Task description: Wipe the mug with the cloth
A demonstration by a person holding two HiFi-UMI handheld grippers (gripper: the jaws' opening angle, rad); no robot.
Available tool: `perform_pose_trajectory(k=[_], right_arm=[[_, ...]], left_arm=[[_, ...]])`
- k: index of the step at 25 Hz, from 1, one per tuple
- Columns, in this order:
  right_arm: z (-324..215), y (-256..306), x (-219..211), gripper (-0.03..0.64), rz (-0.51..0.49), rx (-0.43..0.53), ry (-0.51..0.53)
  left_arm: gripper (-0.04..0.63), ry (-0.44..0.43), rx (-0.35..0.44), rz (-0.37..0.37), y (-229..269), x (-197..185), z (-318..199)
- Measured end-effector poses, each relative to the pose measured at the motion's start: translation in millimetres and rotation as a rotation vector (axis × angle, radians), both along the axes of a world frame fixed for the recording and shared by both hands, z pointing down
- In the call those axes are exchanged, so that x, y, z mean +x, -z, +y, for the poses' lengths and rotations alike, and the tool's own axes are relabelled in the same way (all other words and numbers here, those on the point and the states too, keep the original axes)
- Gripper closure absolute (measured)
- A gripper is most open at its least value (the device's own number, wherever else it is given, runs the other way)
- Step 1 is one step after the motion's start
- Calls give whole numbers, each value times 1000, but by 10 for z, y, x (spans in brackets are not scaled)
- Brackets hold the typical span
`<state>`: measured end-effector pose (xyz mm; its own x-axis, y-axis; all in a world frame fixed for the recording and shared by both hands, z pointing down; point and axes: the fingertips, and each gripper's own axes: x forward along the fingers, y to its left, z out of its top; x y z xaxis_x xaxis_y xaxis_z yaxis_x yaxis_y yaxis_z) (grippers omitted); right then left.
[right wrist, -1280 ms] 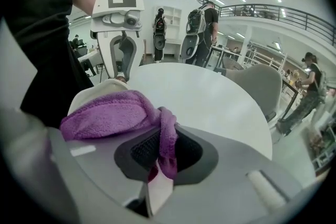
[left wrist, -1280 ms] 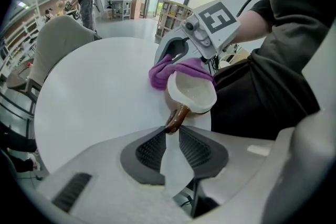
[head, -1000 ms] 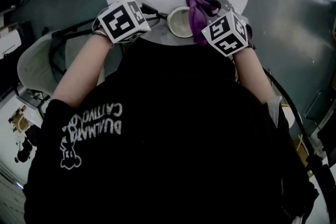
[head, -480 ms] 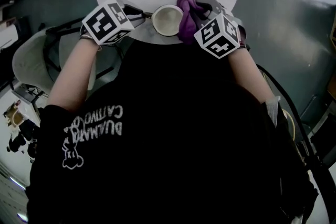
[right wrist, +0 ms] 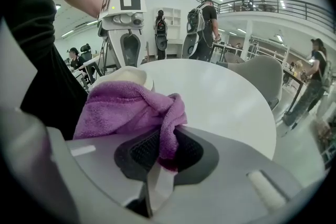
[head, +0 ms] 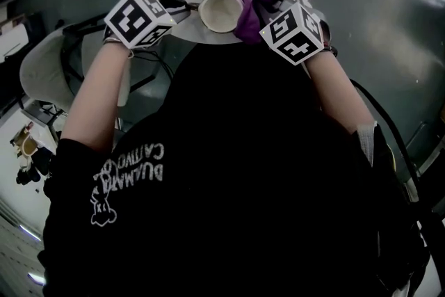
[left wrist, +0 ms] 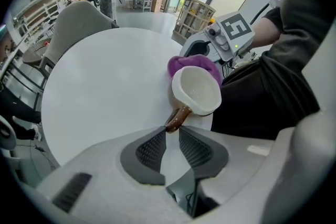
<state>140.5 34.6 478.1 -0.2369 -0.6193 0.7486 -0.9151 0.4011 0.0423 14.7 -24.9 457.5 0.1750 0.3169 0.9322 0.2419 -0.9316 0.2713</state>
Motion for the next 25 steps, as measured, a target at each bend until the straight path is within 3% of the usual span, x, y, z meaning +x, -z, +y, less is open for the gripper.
perform_pose_trajectory(k=[6, 11, 25], right_arm=[[129, 8, -27, 573, -9, -26, -189], [209, 19, -57, 574, 4, -47, -350], [473, -1, -203, 574, 55, -92, -554]], left_arm=[[514, 3, -41, 22, 14, -10, 51], [515, -51, -40, 27, 21, 39, -9], [517, -58, -66, 27, 7, 47, -21]])
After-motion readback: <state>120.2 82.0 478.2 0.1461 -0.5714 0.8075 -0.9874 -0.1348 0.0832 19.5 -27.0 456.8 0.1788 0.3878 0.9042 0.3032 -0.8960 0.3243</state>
